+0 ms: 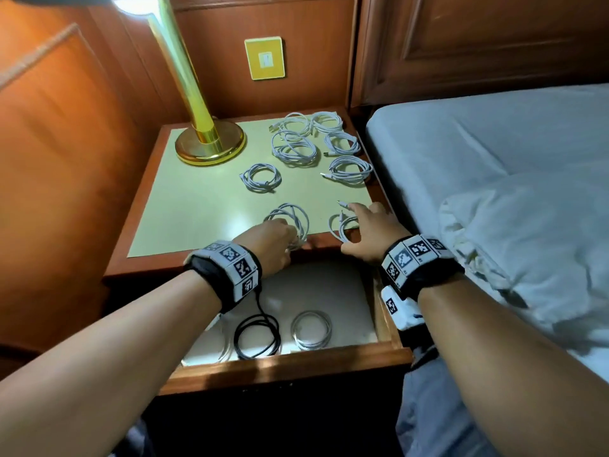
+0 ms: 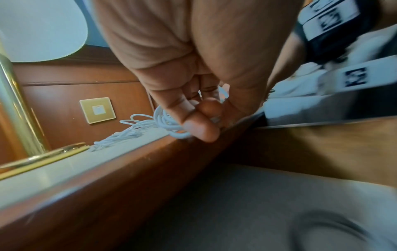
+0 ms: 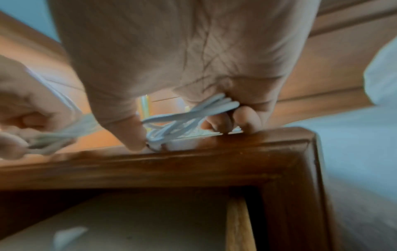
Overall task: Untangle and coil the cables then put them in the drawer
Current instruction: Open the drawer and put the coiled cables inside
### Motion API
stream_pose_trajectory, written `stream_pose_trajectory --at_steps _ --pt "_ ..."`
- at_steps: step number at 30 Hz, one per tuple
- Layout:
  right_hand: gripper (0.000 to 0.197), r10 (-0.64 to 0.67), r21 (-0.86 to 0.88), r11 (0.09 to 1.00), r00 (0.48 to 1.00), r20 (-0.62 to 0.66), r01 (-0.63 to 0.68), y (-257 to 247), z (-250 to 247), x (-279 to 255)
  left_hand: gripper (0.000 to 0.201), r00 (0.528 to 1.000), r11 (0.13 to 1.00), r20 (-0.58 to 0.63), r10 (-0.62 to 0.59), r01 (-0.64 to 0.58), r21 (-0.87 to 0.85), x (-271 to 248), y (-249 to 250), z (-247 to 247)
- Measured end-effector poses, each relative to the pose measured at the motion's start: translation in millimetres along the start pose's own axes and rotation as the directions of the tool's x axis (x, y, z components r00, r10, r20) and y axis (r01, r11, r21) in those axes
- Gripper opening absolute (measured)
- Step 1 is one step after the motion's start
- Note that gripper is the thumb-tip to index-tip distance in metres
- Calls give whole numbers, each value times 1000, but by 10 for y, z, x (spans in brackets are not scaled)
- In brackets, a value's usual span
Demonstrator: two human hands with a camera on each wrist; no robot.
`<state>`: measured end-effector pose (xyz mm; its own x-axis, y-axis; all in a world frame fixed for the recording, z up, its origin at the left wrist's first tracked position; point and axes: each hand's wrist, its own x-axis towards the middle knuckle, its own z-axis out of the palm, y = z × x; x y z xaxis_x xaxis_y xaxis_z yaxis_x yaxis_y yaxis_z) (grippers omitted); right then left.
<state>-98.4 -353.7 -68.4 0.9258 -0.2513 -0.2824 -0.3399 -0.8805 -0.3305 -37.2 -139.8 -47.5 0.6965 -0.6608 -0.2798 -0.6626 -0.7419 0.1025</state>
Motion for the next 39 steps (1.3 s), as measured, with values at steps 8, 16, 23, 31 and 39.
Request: stream_pose_trajectory --at_steps 8,16,23,31,39 --pt "82 -261 108 965 924 281 240 -228 69 -578 25 984 981 85 155 -143 -133 -854 -72 461" --pt "71 -15 -291 937 852 523 195 -301 473 -540 14 948 999 315 52 -50 -13 -548 -45 750" --pt "45 -13 -317 929 875 484 189 -367 731 -196 18 910 993 414 30 -75 93 -108 115 886" --pt "53 -141 -131 967 889 435 217 -381 287 -260 17 966 996 241 89 -84 -32 -258 -8 464" --pt "40 -44 24 998 982 -181 49 -233 -701 286 49 952 960 -137 -273 262 -96 328 -836 -235"
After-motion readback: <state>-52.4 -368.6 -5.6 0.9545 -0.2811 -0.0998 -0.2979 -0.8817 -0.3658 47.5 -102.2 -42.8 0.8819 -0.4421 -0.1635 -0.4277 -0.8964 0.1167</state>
